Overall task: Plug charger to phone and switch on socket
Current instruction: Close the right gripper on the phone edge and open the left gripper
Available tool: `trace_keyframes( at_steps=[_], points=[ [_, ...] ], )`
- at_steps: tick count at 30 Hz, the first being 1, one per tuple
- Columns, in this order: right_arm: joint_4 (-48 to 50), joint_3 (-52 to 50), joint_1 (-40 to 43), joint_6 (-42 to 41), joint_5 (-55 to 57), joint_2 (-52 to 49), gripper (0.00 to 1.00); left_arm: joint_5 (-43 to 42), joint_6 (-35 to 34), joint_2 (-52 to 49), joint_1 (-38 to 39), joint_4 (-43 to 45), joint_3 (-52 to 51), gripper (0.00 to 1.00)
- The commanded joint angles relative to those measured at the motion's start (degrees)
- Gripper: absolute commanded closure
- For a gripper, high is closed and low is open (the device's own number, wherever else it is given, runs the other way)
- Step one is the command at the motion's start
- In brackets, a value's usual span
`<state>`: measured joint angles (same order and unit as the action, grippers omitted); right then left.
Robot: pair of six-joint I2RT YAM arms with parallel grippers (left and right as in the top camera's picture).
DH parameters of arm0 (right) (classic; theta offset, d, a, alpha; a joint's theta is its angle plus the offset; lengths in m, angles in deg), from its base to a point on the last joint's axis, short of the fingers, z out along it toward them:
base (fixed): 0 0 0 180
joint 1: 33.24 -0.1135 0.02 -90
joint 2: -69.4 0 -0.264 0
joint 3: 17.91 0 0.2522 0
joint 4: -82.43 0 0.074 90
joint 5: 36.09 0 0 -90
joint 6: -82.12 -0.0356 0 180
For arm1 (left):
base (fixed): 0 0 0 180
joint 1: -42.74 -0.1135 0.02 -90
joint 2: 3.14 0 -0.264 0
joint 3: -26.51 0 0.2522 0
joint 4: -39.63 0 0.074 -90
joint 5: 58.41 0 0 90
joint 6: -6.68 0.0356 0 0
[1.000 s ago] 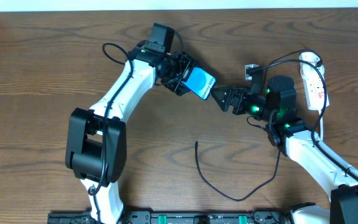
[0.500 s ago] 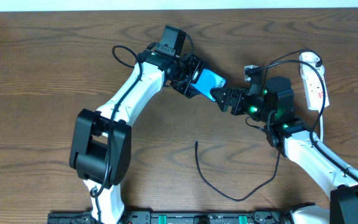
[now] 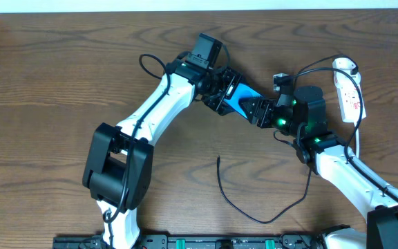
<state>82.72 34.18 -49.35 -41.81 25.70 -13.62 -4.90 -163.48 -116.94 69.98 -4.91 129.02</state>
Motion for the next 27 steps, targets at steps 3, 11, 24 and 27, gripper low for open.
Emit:
trace_keyframes(
  at_steps=[3, 11, 24, 27],
  points=[
    [-0.13, 1.09, -0.48, 0.13, 1.16, -0.24, 0.53, -1.49, -0.98, 1.84, 0.11, 0.31, 1.22, 0.93],
    [-0.17, 1.09, -0.48, 0.15, 1.36, -0.26, 0.68, -1.7, -0.98, 1.84, 1.2, 0.33, 1.22, 0.93],
    [-1.42, 1.09, -0.48, 0.15, 2.62, -0.26, 0.75, -1.7, -0.96, 1.84, 2.36, 1.57, 1.22, 0.93],
    [-1.42, 1.09, -0.48, 0.15, 2.62, -0.26, 0.79, -1.7, -0.96, 1.84, 2.36, 1.57, 1.22, 0.93]
  ],
)
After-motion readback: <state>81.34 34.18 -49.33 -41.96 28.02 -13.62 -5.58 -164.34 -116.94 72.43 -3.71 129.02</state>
